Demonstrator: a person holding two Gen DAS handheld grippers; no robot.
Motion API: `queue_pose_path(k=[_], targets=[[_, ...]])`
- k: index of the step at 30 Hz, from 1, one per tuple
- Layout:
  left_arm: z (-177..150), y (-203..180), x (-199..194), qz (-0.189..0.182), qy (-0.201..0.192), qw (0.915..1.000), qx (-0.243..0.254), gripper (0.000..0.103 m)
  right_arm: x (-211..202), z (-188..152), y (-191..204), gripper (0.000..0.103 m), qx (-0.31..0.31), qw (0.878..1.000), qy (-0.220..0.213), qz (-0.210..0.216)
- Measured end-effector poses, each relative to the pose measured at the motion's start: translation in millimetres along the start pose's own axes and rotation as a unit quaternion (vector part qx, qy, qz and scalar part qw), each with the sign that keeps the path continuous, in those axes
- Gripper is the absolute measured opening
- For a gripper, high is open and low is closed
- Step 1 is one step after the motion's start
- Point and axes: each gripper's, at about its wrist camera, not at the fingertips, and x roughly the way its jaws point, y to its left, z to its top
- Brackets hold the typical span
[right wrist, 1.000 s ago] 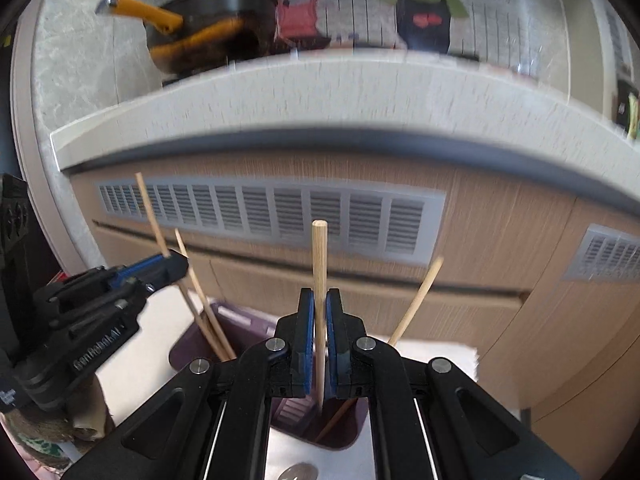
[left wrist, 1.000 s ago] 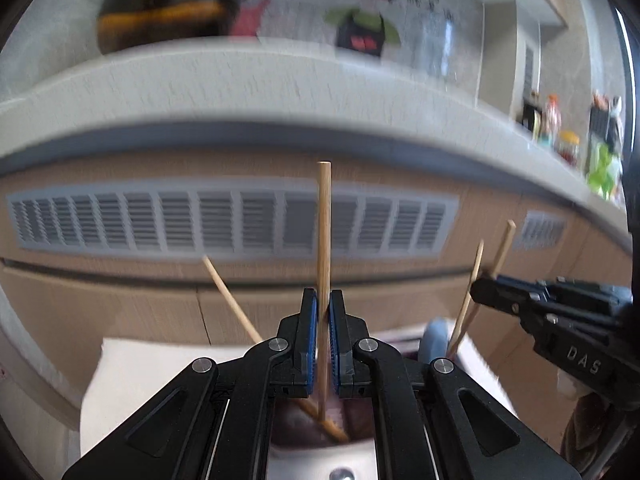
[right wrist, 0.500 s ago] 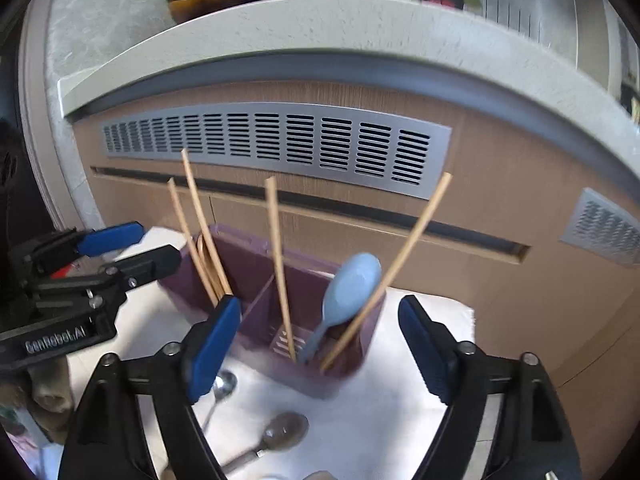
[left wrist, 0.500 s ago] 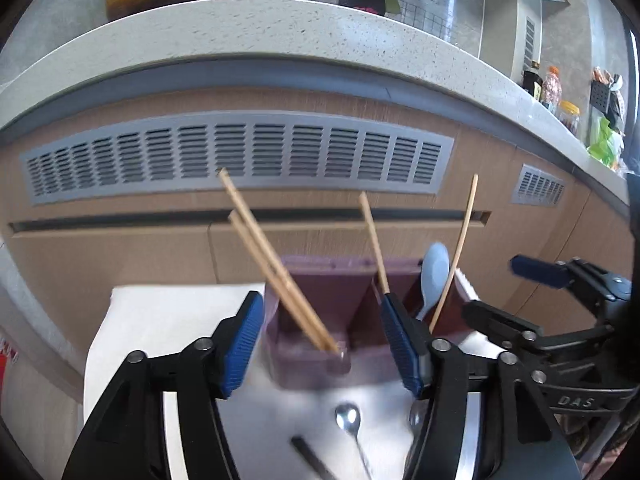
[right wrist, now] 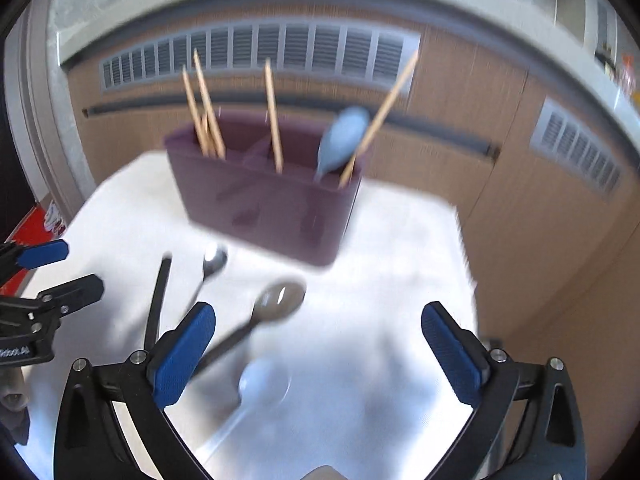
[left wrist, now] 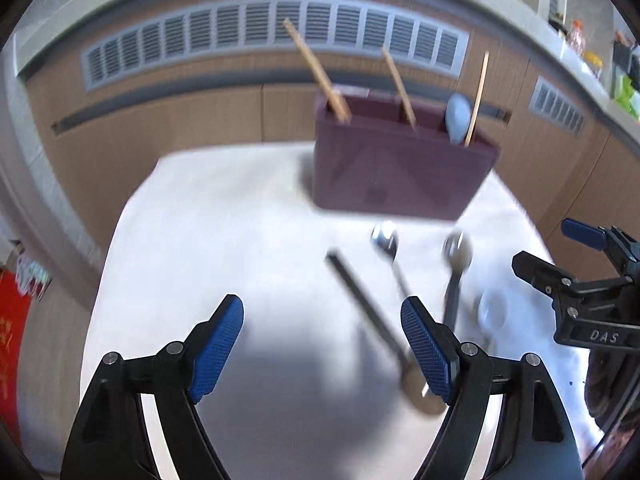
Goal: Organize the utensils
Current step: 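Grasp the white plastic spoon with the right tool while the left tool approaches the ball-handled spoon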
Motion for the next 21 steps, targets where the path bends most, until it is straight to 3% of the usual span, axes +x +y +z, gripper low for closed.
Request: queue_pose_path(k=[4, 8, 13, 15, 17, 18, 21], targets=[[-21, 4, 2, 0.006, 0.024, 0.9997, 0.0, 0.081, 14, -23, 8, 0.101, 0.017, 0.999, 0.039, 0.019], [-26, 7, 6, 0.008, 0.034, 0.9994, -0.004, 0.081, 29, -31, 16, 0.082, 0.024, 0.997, 0.066, 0.02], [-26, 6, 9, -0.001, 0.043, 0.9991, -0.003, 0.081, 34, -37, 25, 0.073, 0.013, 0.997, 0.076, 0.024], [-27, 4, 11, -0.005, 0.047, 0.9989, -0.001, 0.082, 31, -38, 27, 0.064, 0.009, 0.997, 0.07, 0.024], [-29, 1, 12, -0.009, 0.05, 0.9987, 0.003, 0.082, 29, -37, 26, 0.041, 0.005, 0.997, 0.069, 0.033], [-29, -1, 12, -0.012, 0.049, 0.9987, 0.005, 0.082, 29, -35, 24, 0.035, 0.006, 0.997, 0.07, 0.038], [-29, -8, 8, -0.023, 0.045, 0.9987, 0.011, 0.082, 21, -37, 17, 0.031, 0.017, 0.996, 0.065, 0.054]])
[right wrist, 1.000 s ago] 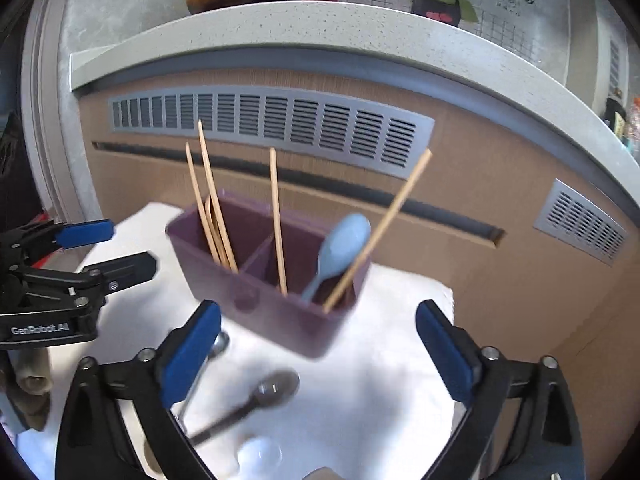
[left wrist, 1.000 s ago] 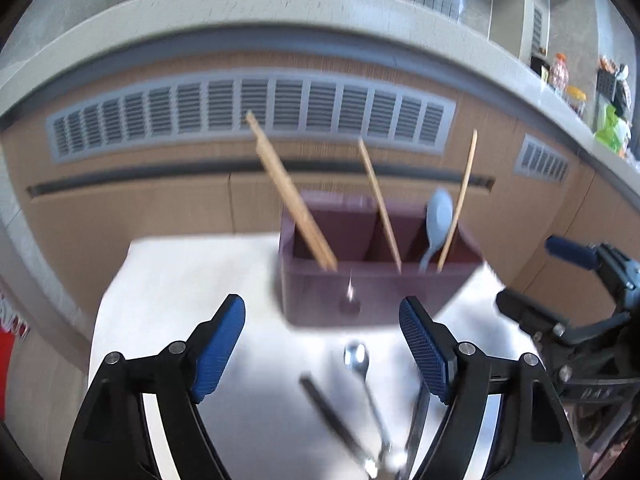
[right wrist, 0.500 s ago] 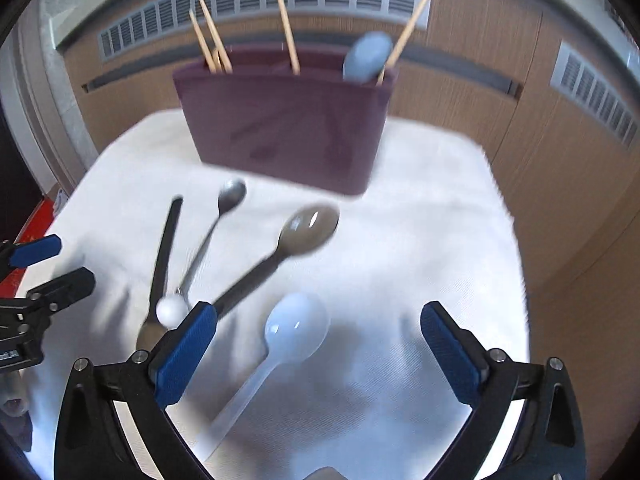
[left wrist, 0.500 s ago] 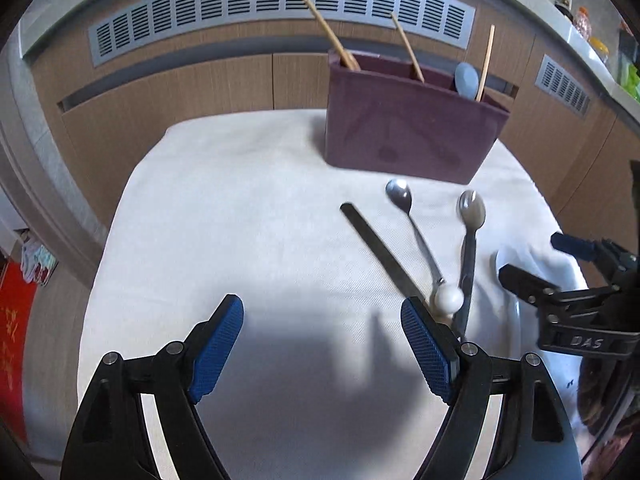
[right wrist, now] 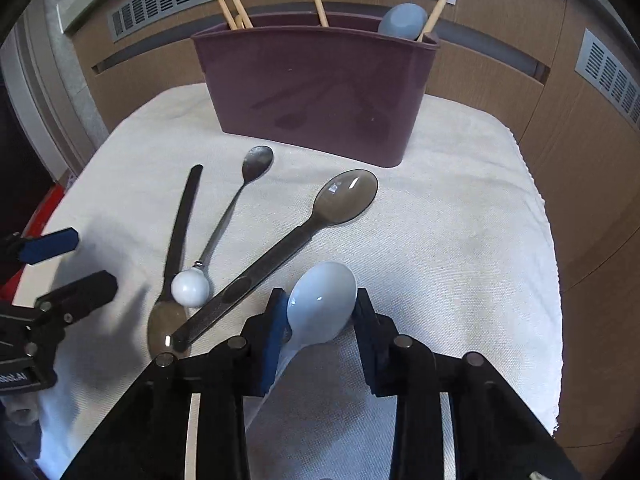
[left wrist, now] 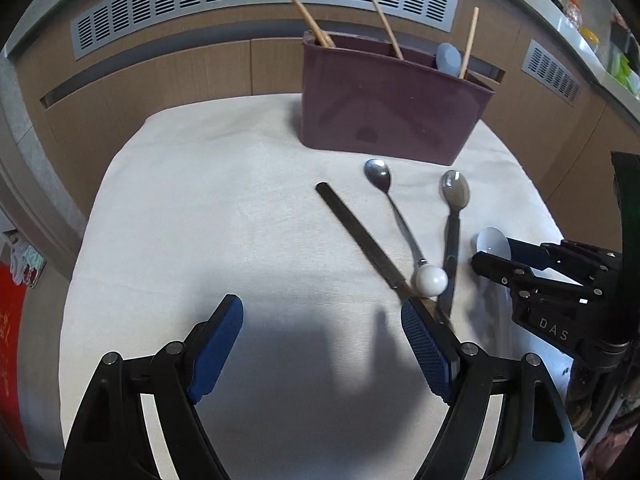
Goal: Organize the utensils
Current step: 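Grasp the white plastic spoon with the right tool while the left tool approaches the ball-handled spoon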
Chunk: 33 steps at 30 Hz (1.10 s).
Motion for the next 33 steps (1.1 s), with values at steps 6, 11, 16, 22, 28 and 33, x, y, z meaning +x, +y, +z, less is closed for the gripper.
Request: queue_pose_path(k=[6, 11, 16, 22, 28, 33], targets=[[2, -19, -12, -0.051, -0.034, 0.998, 0.015, 0.079, -20, -10, -27, 0.031, 0.029, 0.999, -0.014, -0.001], [5, -38, -1, -0.088, -0.016, 0.9956, 0.029, 0.032, -34, -23, -52, 0.031, 0.057, 0.998, -0.026, -0.014], [5, -52, 19, -0.074, 0.004, 0.9965, 0.04, 0.03, -36, -29, -59, 0.031, 0.071, 0.997, -0.034, -0.005], [11, -59, 30, -0.054, 0.01, 0.9975, 0.044, 0.03, -38, -31, -59, 0.031, 0.073, 0.996, -0.041, 0.0], [15, -65, 36, -0.044, 0.008, 0.9978, 0.048, 0.03, -35, -32, -59, 0.031, 0.075, 0.996, -0.038, -0.002], [13, -66, 35, -0.04, 0.003, 0.9976, 0.057, 0.023, -36, -33, -57, 0.031, 0.074, 0.996, -0.041, -0.009]])
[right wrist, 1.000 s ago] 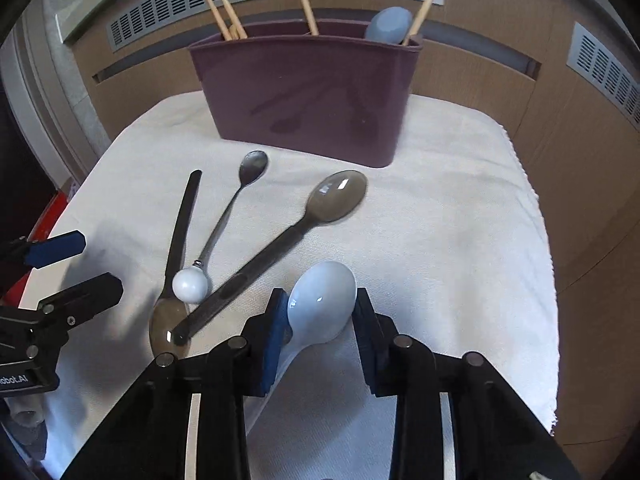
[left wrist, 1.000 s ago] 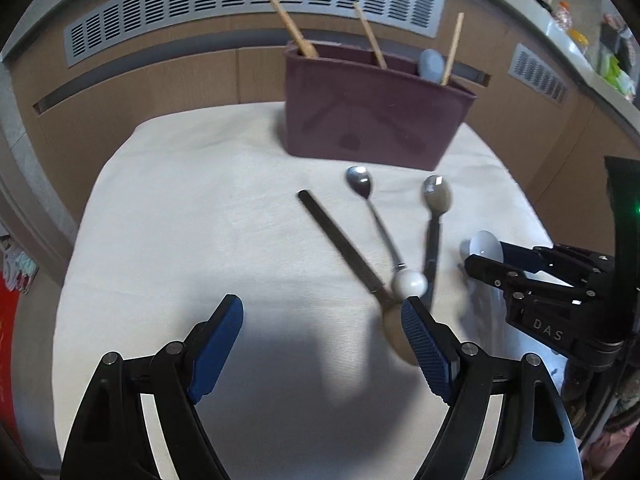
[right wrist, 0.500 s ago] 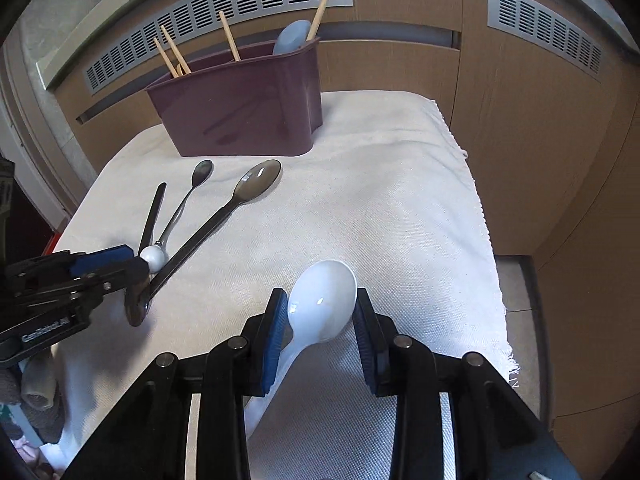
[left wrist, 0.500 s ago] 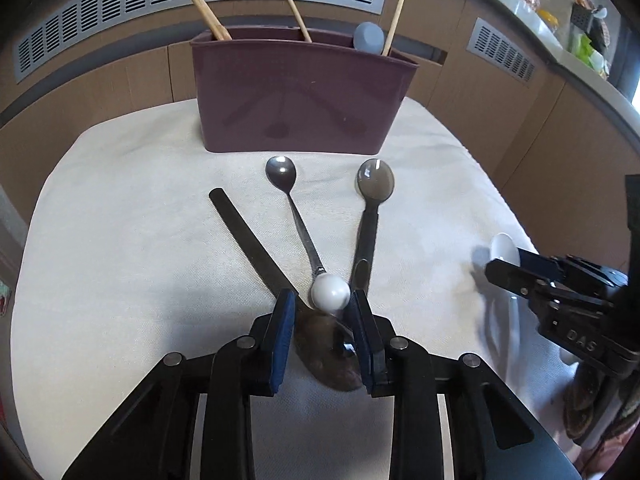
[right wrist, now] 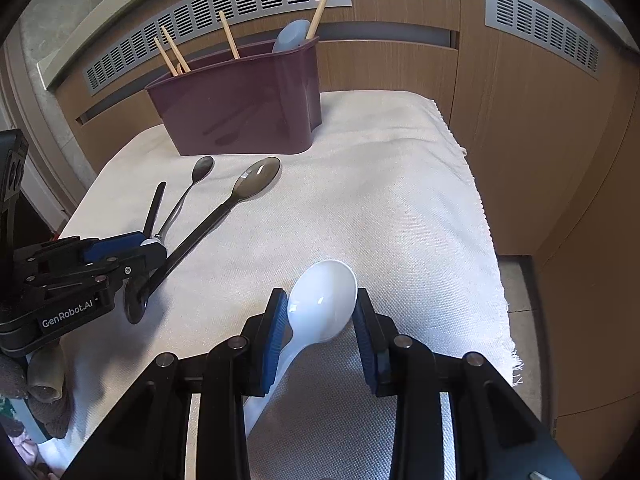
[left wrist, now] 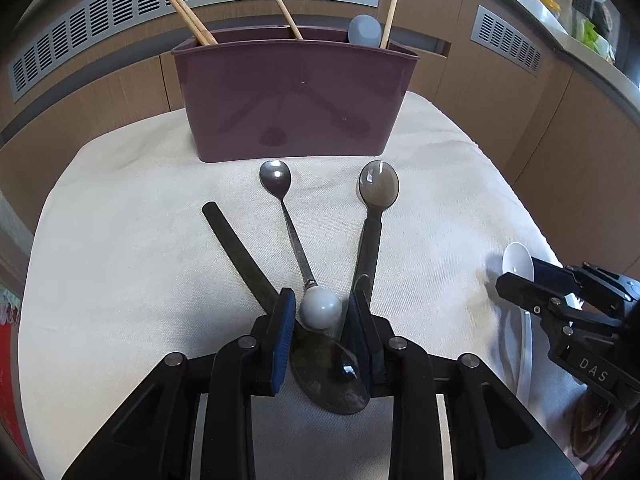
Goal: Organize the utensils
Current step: 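Grasp the white plastic spoon with the right tool while the left tool approaches the ball-handled spoon, then grasp the white ball-handled spoon with the left tool while the right tool lifts the white spoon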
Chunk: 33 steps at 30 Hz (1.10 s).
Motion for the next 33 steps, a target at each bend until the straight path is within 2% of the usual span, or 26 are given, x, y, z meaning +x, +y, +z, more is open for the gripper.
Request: queue_pose_path(k=[6, 18, 29, 31, 33], targets=[[-12, 5, -20, -0.004, -0.008, 0.9999, -0.007, 0.022, -13, -2, 3, 0.031, 0.001, 1.0, -0.009, 0.0], [-21, 18, -115, 0.002, -0.098, 0.9951, -0.012, 0.022, -55, -4, 17, 0.031, -0.014, 0.999, -0.045, -0.01], [-20, 20, -166, 0.001, -0.163, 0.9865, -0.006, 0.016, -71, -4, 24, 0.031, -0.024, 0.998, -0.064, -0.009], [-19, 21, -171, 0.003, -0.165, 0.9862, 0.001, 0.016, -71, -5, 24, 0.031, -0.025, 0.998, -0.062, -0.009], [-22, 19, -168, 0.008, -0.145, 0.9891, 0.024, 0.017, -69, -6, 25, 0.031, -0.029, 0.998, -0.058, -0.008]])
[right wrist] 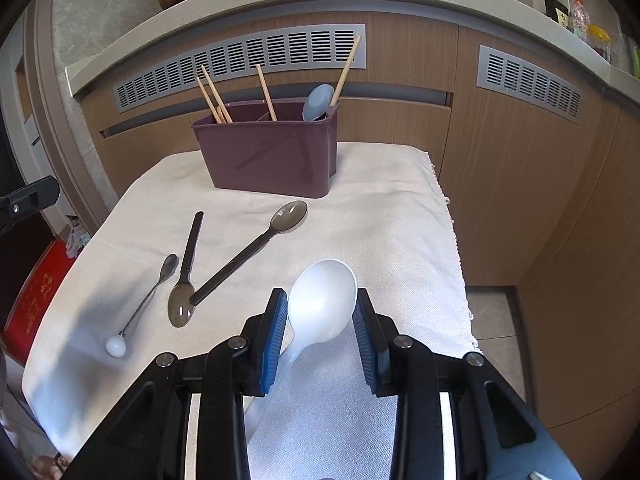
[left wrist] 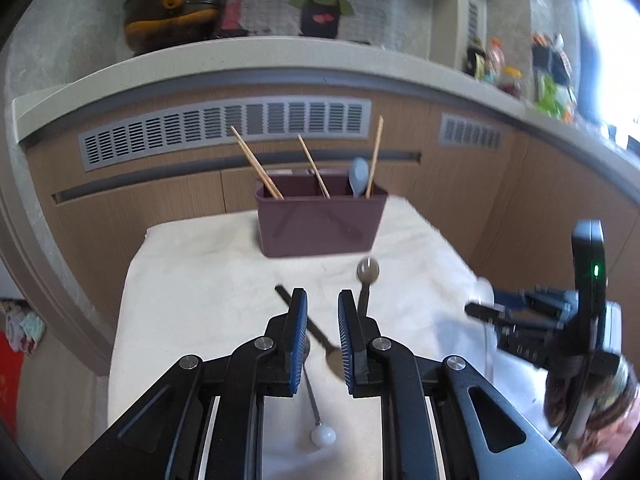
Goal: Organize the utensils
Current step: 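Grasp the white ball-handled spoon with the left tool while the right tool lifts the white spoon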
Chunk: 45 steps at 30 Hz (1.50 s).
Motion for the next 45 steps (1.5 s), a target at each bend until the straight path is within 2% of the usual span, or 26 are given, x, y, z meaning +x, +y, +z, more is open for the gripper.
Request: queue_pose_path(k=[5, 10, 13, 16, 19, 22, 25, 27, 29, 31, 33, 35, 37, 45], targets=[[-45, -8, 13, -0.018, 0.066, 0.9968, 0.041, 0.02, 6, -4, -1, 0.031, 0.002, 1.0, 0.009, 0.004], [-91, -9, 34, -0.04, 0.131, 0.9904, 0.017, 0.026, 9, -8, 1, 0.031, -0.001, 1.0, 0.017, 0.007], [-104, -8, 50, -0.028, 0.151, 0.9881, -0.003, 0.028, 10, -9, 0, 0.031, -0.002, 1.0, 0.02, 0.008], [-104, -3, 63, -0.001, 0.156, 0.9874, -0.028, 0.028, 11, -11, 0, 0.031, -0.001, 1.0, 0.022, 0.006], [-107, 2, 71, 0.007, 0.155, 0.9868, -0.047, 0.028, 14, -14, -1, 0.032, -0.001, 1.0, 0.027, 0.005], [-110, -4, 70, 0.013, 0.146, 0.9887, -0.032, 0.028, 18, -18, 0, 0.032, -0.005, 0.999, 0.034, 0.006], [-107, 2, 71, 0.012, 0.139, 0.9891, -0.045, 0.027, 22, -24, 0, 0.033, -0.009, 0.999, 0.044, 0.012], [-105, 8, 68, 0.019, 0.128, 0.9901, -0.054, 0.022, 26, -28, 0, 0.041, -0.009, 0.998, 0.055, 0.013], [-101, 12, 61, 0.027, 0.11, 0.9919, -0.056, 0.023, 27, -32, 0, 0.072, -0.012, 0.998, 0.061, 0.003], [-95, 14, 51, 0.036, 0.085, 0.9944, -0.05, 0.023, 23, -36, 1, 0.081, -0.019, 0.998, 0.051, -0.012], [-88, 18, 42, 0.046, 0.065, 0.9958, -0.045, 0.022, 19, -37, 3, 0.084, -0.028, 0.998, 0.047, -0.016], [-81, 21, 31, 0.051, 0.045, 0.9967, -0.045, 0.022, 18, -38, 5, 0.092, -0.031, 0.998, 0.045, -0.015], [-72, 23, 19, 0.054, 0.026, 0.9974, -0.04, 0.022, 18, -39, 6, 0.096, -0.033, 0.998, 0.049, -0.012], [-38, 17, -16, 0.051, -0.04, 0.9976, -0.023, 0.022, 14, -43, 0, 0.098, -0.019, 0.999, 0.048, -0.019]])
